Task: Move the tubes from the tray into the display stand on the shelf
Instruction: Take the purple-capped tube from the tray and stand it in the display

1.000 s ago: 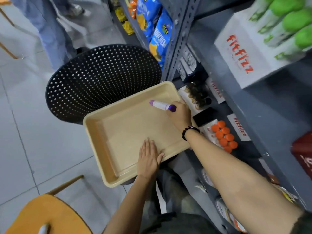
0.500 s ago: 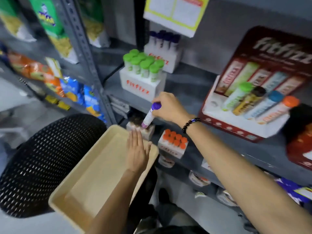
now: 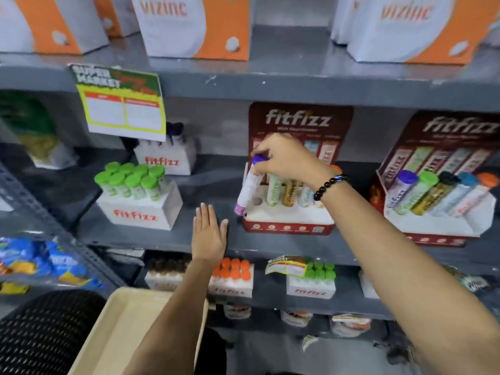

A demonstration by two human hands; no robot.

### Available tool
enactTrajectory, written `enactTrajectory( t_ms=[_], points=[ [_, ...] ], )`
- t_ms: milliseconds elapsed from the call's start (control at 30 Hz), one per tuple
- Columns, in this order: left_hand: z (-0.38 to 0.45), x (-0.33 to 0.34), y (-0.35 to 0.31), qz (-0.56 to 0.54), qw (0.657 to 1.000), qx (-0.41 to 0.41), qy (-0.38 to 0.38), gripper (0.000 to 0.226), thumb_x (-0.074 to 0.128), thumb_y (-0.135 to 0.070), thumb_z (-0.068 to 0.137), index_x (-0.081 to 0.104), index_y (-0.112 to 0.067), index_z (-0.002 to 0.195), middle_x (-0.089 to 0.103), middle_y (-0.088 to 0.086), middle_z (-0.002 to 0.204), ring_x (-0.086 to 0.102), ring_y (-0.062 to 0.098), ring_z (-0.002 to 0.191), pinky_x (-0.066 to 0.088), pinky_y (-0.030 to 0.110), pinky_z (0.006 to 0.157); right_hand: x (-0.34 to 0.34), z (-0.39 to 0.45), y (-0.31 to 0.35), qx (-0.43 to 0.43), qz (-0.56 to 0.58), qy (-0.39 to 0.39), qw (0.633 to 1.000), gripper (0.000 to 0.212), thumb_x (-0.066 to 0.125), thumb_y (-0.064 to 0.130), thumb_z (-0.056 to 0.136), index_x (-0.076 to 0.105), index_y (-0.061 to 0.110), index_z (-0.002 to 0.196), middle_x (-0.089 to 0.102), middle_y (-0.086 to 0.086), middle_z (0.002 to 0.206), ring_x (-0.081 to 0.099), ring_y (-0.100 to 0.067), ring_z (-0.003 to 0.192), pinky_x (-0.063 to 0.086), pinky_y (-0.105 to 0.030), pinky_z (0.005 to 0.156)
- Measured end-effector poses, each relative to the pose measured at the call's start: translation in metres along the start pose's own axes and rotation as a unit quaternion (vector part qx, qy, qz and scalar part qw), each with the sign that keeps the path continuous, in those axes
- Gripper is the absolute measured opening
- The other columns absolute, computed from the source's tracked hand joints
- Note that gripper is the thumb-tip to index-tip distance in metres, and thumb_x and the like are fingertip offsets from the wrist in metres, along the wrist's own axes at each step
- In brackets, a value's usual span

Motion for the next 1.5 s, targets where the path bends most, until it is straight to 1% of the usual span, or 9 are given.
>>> enactTrajectory(
  t_ms=[167, 333, 433, 767, 967, 1000, 1133, 1300, 1500],
  points=[
    [0.015, 0.025, -0.002, 0.018, 0.998, -0.012, 0.067, 0.061, 0.021, -0.039, 0.100, 0.006, -0.002, 0.145, 0.002, 0.017, 0.156, -0.002, 0.029, 0.144, 0.001, 0.038, 0.119, -0.017, 0.011, -0.011, 0.011, -0.018, 0.009, 1.000, 0.031, 0.071, 0.028, 0.074, 0.070, 0.016, 0.102, 0.068, -0.009, 0.110, 0.060, -0.025, 0.102, 0.049, -0.033, 0.089],
    [0.016, 0.036, 0.002, 0.079, 0.993, -0.008, 0.093, 0.062, 0.013, -0.044, 0.099, 0.003, -0.005, 0.146, 0.001, 0.015, 0.157, -0.003, 0.027, 0.144, -0.002, 0.037, 0.118, -0.015, 0.020, -0.015, 0.012, -0.042, 0.059, 0.997, 0.031, 0.066, 0.014, 0.078, 0.066, 0.016, 0.109, 0.061, -0.003, 0.121, 0.055, -0.017, 0.100, 0.042, -0.024, 0.078],
    [0.015, 0.038, 0.003, 0.083, 0.992, -0.009, 0.091, 0.062, 0.012, -0.044, 0.098, 0.002, -0.006, 0.146, 0.000, 0.014, 0.157, -0.004, 0.026, 0.144, -0.003, 0.037, 0.117, -0.010, 0.023, -0.014, 0.005, -0.052, 0.073, 0.996, 0.030, 0.064, 0.006, 0.076, 0.067, 0.018, 0.104, 0.062, -0.002, 0.118, 0.051, -0.013, 0.089, 0.038, -0.021, 0.070],
    [0.014, 0.041, 0.003, 0.103, 0.991, -0.009, 0.086, 0.063, 0.006, -0.048, 0.097, -0.003, -0.010, 0.146, -0.003, 0.011, 0.157, -0.007, 0.025, 0.144, -0.004, 0.036, 0.117, -0.001, 0.032, -0.008, -0.016, -0.079, 0.052, 0.995, 0.037, 0.057, -0.003, 0.073, 0.070, 0.025, 0.094, 0.066, 0.003, 0.113, 0.049, -0.010, 0.086, 0.035, -0.020, 0.070],
    [0.014, 0.041, 0.003, 0.101, 0.992, -0.006, 0.080, 0.064, 0.006, -0.048, 0.096, -0.002, -0.010, 0.146, -0.002, 0.011, 0.157, -0.006, 0.026, 0.144, -0.004, 0.037, 0.116, 0.005, 0.037, -0.008, 0.006, -0.038, 0.039, 0.998, 0.012, 0.070, 0.011, 0.070, 0.069, 0.023, 0.072, 0.064, 0.007, 0.084, 0.061, -0.015, 0.082, 0.034, -0.013, 0.053],
    [0.014, 0.041, 0.004, 0.102, 0.992, -0.006, 0.079, 0.064, 0.006, -0.049, 0.096, -0.002, -0.010, 0.146, -0.002, 0.010, 0.157, -0.006, 0.026, 0.144, -0.004, 0.037, 0.116, 0.005, 0.037, -0.010, 0.014, -0.027, 0.030, 0.999, 0.012, 0.073, 0.012, 0.071, 0.071, 0.021, 0.078, 0.064, 0.007, 0.087, 0.060, -0.014, 0.083, 0.034, -0.013, 0.055],
    [0.014, 0.042, 0.004, 0.100, 0.992, -0.007, 0.075, 0.064, 0.006, -0.049, 0.096, -0.001, -0.010, 0.146, -0.002, 0.010, 0.157, -0.006, 0.026, 0.144, -0.004, 0.037, 0.116, 0.011, 0.038, -0.016, 0.033, -0.016, 0.027, 0.999, 0.044, 0.075, 0.013, 0.073, 0.062, 0.021, 0.114, 0.062, 0.001, 0.108, 0.056, -0.014, 0.092, 0.043, -0.019, 0.071],
    [0.014, 0.042, 0.003, 0.098, 0.993, -0.004, 0.071, 0.064, 0.005, -0.049, 0.096, -0.001, -0.010, 0.146, -0.001, 0.011, 0.157, -0.005, 0.026, 0.144, -0.003, 0.036, 0.116, 0.014, 0.038, -0.020, 0.052, 0.007, 0.029, 0.998, 0.036, 0.074, 0.009, 0.072, 0.066, 0.017, 0.106, 0.062, -0.005, 0.117, 0.059, -0.021, 0.100, 0.051, -0.032, 0.086],
    [0.014, 0.043, 0.004, 0.100, 0.993, -0.005, 0.066, 0.066, 0.005, -0.051, 0.095, 0.000, -0.010, 0.147, 0.000, 0.011, 0.157, -0.004, 0.026, 0.144, -0.002, 0.036, 0.116, 0.013, 0.036, -0.023, 0.027, -0.057, 0.045, 0.997, 0.037, 0.073, 0.014, 0.076, 0.065, 0.027, 0.110, 0.061, 0.000, 0.123, 0.056, -0.024, 0.108, 0.045, -0.030, 0.088]
  ],
)
Point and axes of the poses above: each hand's wrist, its own z-axis towards the middle knuckle, its own x-axis out of the palm, y = z × x, the point moved 6 cm from there along z, towards the middle knuckle
